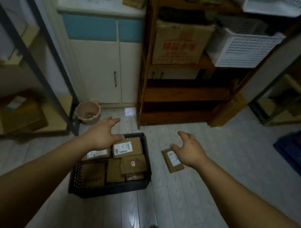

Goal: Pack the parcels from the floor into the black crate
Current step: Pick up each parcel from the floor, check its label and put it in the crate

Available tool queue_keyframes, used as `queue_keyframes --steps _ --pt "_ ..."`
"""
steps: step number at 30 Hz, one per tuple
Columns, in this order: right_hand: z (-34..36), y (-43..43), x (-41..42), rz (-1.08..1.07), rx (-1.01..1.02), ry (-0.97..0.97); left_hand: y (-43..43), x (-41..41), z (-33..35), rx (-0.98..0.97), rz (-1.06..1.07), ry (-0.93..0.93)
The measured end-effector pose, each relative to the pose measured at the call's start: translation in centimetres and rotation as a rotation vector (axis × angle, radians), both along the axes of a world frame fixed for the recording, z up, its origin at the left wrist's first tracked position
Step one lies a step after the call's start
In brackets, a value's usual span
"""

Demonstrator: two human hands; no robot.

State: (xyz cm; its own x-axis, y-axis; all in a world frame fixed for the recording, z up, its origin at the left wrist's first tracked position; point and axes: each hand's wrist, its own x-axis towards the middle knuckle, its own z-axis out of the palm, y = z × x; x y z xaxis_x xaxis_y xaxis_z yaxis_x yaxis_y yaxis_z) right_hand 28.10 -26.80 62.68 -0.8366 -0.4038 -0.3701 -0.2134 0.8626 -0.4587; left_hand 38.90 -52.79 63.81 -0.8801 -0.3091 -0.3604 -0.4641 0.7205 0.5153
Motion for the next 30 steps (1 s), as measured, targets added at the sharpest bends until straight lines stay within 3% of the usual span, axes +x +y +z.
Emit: queue_keyframes --steps 10,18,30 --pt "3.6 12.9 -3.3 -0.098 0.015 0.052 13.4 -5.7 4.2 -0.016 -0.135 0.045" --pt "3.7 25.5 -11.2 -0.027 0.079 0.014 25.4 -13.3 3.2 0.096 -0.070 -0.014" --pt "-2.8 24.4 -20.6 0.040 0.039 -0.122 23.4 -20.7 -2.7 0.190 0.025 -0.102"
